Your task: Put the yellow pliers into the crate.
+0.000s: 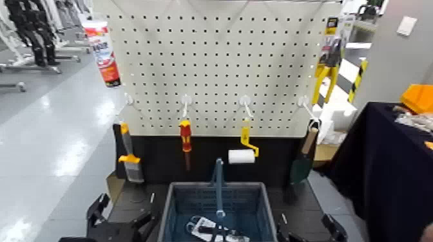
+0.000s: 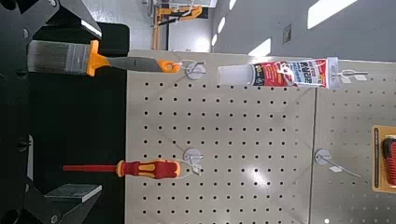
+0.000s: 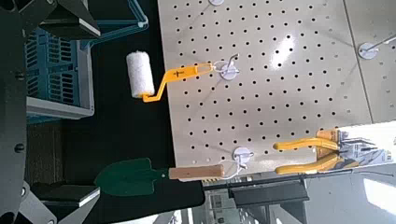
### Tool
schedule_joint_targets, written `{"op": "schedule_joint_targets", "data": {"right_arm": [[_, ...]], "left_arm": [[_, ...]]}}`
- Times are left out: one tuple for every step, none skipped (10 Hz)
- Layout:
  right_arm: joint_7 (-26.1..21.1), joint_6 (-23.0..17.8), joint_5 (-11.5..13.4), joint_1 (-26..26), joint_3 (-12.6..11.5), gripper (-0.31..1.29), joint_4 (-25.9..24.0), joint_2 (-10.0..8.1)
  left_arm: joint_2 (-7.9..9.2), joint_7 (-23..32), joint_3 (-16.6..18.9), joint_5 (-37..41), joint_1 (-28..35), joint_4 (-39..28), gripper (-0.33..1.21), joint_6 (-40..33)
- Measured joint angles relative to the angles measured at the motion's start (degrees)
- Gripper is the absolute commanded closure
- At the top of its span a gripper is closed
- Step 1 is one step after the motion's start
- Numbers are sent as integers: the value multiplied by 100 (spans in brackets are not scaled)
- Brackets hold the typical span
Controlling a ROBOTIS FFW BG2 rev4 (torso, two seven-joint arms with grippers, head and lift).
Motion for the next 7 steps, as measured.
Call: {"op": "schedule_joint_targets", "data": {"right_arm": [[0, -5, 0, 0, 0, 13, 2, -1], [0, -12, 0, -2, 1, 13, 2, -6], [0, -16, -6, -6, 1, 14, 2, -14], [0, -16, -19, -7, 1, 14, 2, -22], [16, -18, -44, -16, -7, 14, 2, -27], [112, -19, -68, -58, -62, 15, 1, -32], [330, 33, -87, -140, -207, 15, -15, -38]], "left_arm": [[0, -15, 7, 1, -11, 0, 15, 10], [-2, -29, 7, 4, -24, 0, 15, 23], [-6, -53, 9, 8, -37, 0, 15, 37], [-8, -71, 16, 10, -47, 0, 15, 50], [-14, -79, 18, 11, -51, 0, 15, 62], [-25, -93, 18, 11, -59, 0, 15, 71], [-40, -129, 24, 11, -75, 0, 15, 80]]}}
